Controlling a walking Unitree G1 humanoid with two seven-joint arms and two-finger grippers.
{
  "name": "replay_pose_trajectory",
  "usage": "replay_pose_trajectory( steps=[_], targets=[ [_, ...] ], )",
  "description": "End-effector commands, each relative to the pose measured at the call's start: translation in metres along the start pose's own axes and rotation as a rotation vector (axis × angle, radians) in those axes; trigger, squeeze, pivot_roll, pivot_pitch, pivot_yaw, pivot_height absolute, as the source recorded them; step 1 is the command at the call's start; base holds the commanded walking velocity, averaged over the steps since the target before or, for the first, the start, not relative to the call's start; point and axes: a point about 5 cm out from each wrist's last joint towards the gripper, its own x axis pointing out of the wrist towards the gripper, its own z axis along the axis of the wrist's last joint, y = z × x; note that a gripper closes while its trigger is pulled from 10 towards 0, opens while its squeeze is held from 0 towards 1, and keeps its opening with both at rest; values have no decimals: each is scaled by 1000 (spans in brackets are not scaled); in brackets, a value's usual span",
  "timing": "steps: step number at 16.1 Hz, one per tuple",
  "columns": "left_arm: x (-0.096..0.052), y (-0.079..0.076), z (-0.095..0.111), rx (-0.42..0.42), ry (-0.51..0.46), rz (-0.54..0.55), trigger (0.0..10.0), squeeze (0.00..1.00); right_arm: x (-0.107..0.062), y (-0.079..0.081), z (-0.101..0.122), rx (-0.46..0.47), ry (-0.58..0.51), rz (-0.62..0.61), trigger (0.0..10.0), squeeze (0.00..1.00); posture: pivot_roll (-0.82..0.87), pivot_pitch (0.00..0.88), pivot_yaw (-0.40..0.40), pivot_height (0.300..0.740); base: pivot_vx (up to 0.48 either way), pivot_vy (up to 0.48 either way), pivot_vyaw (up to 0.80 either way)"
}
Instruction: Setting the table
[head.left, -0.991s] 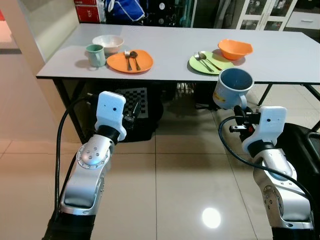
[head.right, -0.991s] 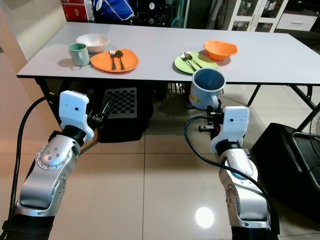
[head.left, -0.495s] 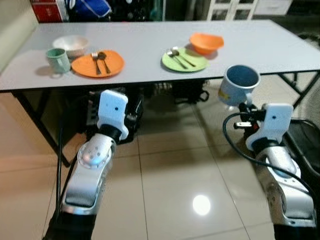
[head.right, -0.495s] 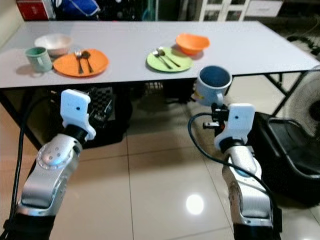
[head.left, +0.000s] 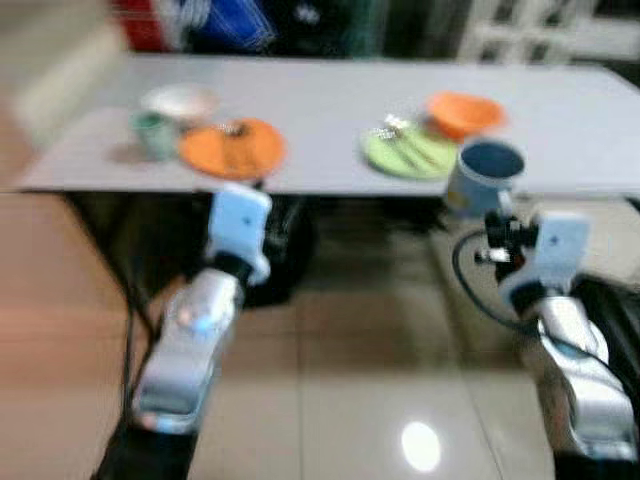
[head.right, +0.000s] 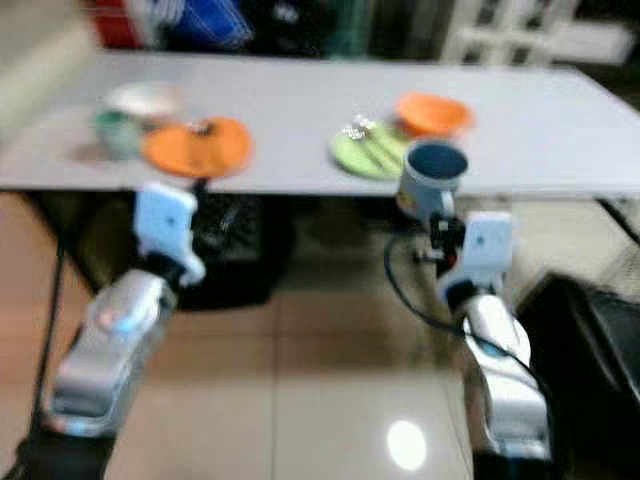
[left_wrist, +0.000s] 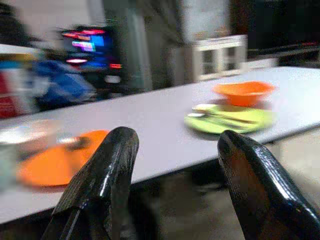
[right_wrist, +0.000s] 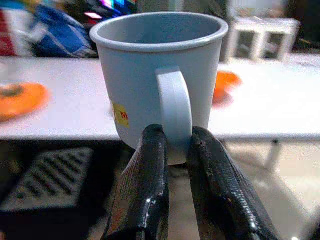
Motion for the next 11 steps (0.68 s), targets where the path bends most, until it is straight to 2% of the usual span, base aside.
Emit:
replay_pose_trajectory(
  steps=[1, 4, 6, 9, 11],
  targets=[
    [-2, 3, -2, 7, 7, 5, 10000, 0, 0, 7, 1, 15, -7, 24, 10000, 0, -28, 0, -28, 740, 435, 0, 0],
    [0, 2, -1, 8, 6, -3, 10000, 0, -1, 5, -1, 5, 7, 9, 10000, 0, -30, 0, -20, 740, 439, 0, 0],
    [0, 2, -1, 9, 5, -7, 10000, 0, -1, 2, -2, 30, 11, -10, 10000, 0, -30, 0, -19, 740, 444, 0, 0],
    [0, 2, -1, 11, 5, -12, 10000, 0, -1, 1, -1, 38, 8, -17, 10000, 0, -30, 0, -16, 740, 445, 0, -800],
    [1, 3, -1, 12, 5, -17, 10000, 0, -1, 2, -1, 30, 6, -17, 10000, 0, -30, 0, -13, 740, 446, 0, 0]
  ],
)
